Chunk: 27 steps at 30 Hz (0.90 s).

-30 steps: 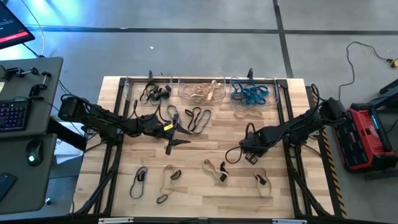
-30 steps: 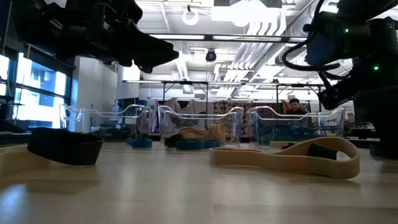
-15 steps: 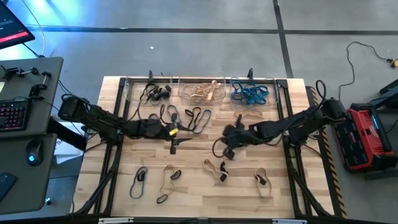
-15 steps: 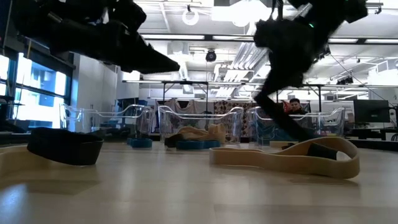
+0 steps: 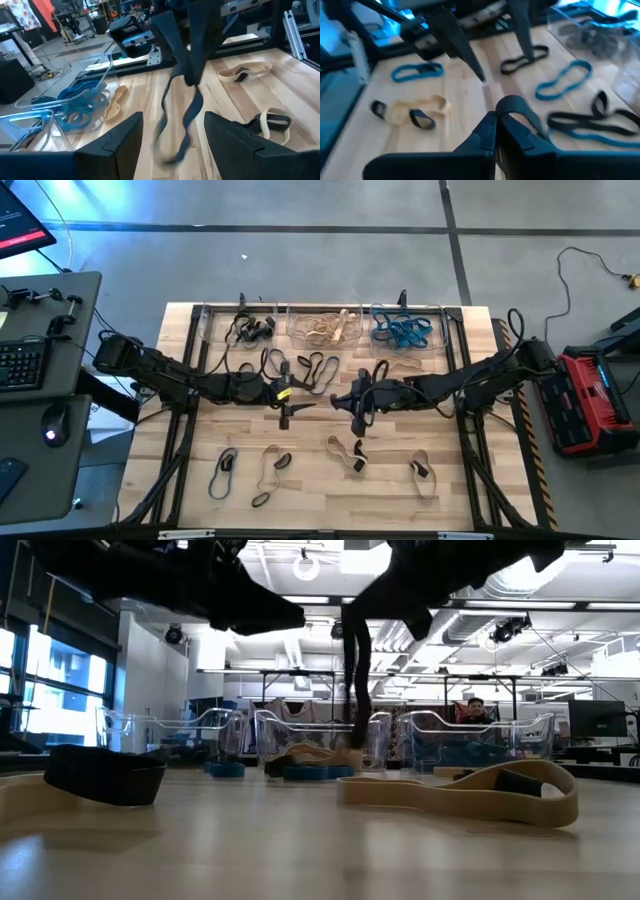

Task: Sort rubber bands into baskets
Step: Put the black rubber band into the left transparent bin

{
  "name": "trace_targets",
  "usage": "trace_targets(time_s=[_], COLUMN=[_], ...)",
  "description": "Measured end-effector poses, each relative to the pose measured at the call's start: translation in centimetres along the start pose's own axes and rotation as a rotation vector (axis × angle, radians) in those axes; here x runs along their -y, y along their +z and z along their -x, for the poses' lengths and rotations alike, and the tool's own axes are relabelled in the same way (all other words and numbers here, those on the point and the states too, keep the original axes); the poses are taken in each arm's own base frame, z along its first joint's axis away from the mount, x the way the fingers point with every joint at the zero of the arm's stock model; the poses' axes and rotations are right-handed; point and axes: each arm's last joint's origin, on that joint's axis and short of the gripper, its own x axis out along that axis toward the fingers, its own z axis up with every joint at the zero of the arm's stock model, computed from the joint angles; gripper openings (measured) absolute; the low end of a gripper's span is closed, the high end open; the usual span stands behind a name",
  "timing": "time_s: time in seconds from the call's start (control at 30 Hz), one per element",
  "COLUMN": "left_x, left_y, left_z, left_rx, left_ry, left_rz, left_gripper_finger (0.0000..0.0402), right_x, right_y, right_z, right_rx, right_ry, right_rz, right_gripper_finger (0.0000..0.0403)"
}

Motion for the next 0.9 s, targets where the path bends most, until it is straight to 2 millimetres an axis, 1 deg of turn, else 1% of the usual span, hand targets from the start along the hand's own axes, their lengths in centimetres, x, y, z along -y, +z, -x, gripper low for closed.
trace_targets(time_s=[0.13, 0.23, 0.33, 0.47, 0.6, 0.67, 0.73, 0.9], left_x=[0.0, 0.3, 0.5, 0.5, 0.9, 1.2, 1.3, 1.5], left_y=[0.3, 0.5, 0.7, 1.3, 1.7, 1.8, 1.9, 2.1], left_z=[-0.5, -1.4, -2.5, -3.5, -3.6, -3.6, -3.5, -3.4], left_rx=[-0.002, -0.001, -0.009, 0.004, 0.01, 0.011, 0.017, 0.03], left_ry=[-0.002, -0.036, -0.033, -0.026, -0.049, -0.052, -0.056, -0.023], left_rz=[-0.001, -0.02, -0.067, -0.072, -0.083, -0.087, -0.11, -0.184], left_gripper_finger=[0.0207, 0.0207, 0.0207, 0.0207, 0.0196, 0.0179, 0.0152, 0.005], right_x=[-0.2, -0.6, -0.9, -1.3, -1.8, -2.0, -2.3, -2.3], right_y=[0.5, 0.7, 0.8, 0.9, 0.8, 0.7, 0.7, 0.7], right_z=[0.0, 0.1, 0.2, 0.3, 0.4, 0.5, 0.5, 0.6], right_rx=[0.039, 0.06, 0.075, 0.088, 0.091, 0.091, 0.093, 0.098], right_ry=[0.052, 0.09, 0.126, 0.144, 0.161, 0.168, 0.169, 0.161], right_rz=[-0.001, 0.005, 0.012, 0.013, 0.018, 0.025, 0.039, 0.056], right_gripper_finger=[0.0, 0.0, 0.0, 0.0, 0.0, 0.0, 0.0, 0.0])
